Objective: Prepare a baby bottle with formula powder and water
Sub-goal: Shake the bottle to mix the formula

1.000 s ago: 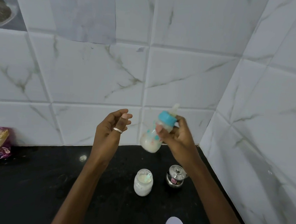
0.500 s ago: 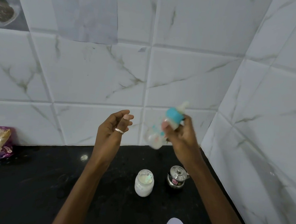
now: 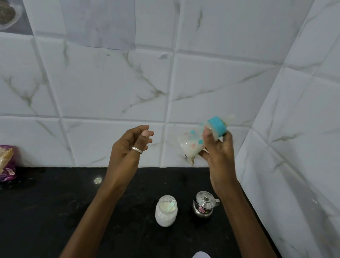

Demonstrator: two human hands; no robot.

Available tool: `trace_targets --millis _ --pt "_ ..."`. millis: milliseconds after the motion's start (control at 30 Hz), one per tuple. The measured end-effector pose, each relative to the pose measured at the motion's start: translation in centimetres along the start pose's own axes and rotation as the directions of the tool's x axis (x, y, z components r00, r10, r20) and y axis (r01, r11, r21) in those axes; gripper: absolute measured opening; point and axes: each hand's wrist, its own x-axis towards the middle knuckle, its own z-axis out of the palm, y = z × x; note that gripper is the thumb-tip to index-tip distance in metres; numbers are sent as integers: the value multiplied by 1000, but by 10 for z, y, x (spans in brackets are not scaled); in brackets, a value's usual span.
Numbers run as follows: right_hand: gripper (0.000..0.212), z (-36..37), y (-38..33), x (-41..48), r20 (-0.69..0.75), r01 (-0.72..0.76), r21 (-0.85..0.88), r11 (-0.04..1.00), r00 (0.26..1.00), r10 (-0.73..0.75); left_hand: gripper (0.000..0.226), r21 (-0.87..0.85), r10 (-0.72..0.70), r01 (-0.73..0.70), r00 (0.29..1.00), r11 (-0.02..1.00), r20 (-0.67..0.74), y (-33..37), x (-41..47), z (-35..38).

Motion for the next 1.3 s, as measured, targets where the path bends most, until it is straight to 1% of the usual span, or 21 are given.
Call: trace_targets --millis 67,133,200,267,300,367,433,467,567,600,633,733,767,867,933,1000,1033,1067,1133,1167,1300 --pt "54 1 5 -2 68 8 -106 994 998 0 40 0 -3 3 1000 1000 -6 0 0 -1" --pt "53 2 11 -10 191 -30 -240 970 978 77 40 3 -1 1 1000 1000 -14 0 1 -1" --pt "51 0 9 -10 153 -25 -159 987 987 50 41 2 0 0 1000 1000 -13 0 1 -1" --pt "49 0 1 -6 19 4 35 999 1000 -5 41 -1 1 -1 1000 1000 -13 0 0 -3" --pt "48 0 0 -5 -26 27 71 997 999 -25 40 0 3 -3 1000 1000 -14 0 0 -4" --pt "46 1 6 -5 11 39 -34 999 999 -39 40 2 3 -3 1000 1000 -22 1 1 -5" --pt "52 3 11 -12 147 -14 -201 979 988 44 41 0 5 -5 1000 1000 -26 1 1 -3" --pt "54 3 12 -12 156 -18 -215 976 986 53 41 0 6 -6 1000 1000 -23 1 0 -3" --pt "53 1 4 -7 4 -8 24 1000 1000 7 42 2 5 -5 1000 1000 -9 1 -2 -3" --pt "53 1 3 -6 -27 11 53 999 1000 -9 42 6 5 -5 1000 1000 -8 1 -2 -4" --pt "53 2 5 -6 -14 20 29 999 1000 -20 42 8 3 -3 1000 1000 -10 1 -3 -4" --pt "50 5 11 -14 182 -33 -202 979 981 71 42 7 -5 5 1000 1000 -16 0 -3 -3" --pt "50 4 12 -14 191 -29 -204 979 979 68 43 5 -5 5 1000 1000 -13 0 -3 -3" --pt "55 3 7 -10 -11 -17 57 998 1000 17 44 -5 -2 2 1000 1000 -6 -1 -6 -3" --pt "55 6 8 -13 -28 -21 36 999 999 22 44 -4 -6 6 1000 1000 -9 0 -8 -5" --pt "51 7 13 -18 101 -56 -154 986 992 73 44 -3 -10 10 1000 1000 -14 -1 -8 -5" --pt "49 7 13 -20 137 -51 -181 982 988 76 44 -4 -11 11 1000 1000 -15 -1 -8 -6" --pt "48 5 13 -18 118 -48 -148 988 991 66 44 -5 -12 12 1000 1000 -14 -1 -8 -6" --pt "49 4 8 -14 0 -33 15 999 999 33 44 -8 -13 13 1000 1000 -10 -2 -9 -6" --pt "52 5 8 -14 -26 -18 28 999 999 19 44 -7 -14 14 1000 1000 -10 -2 -10 -7" --pt "58 9 11 -21 163 -37 -238 971 984 78 45 0 -16 16 1000 1000 -13 -3 -9 -9"
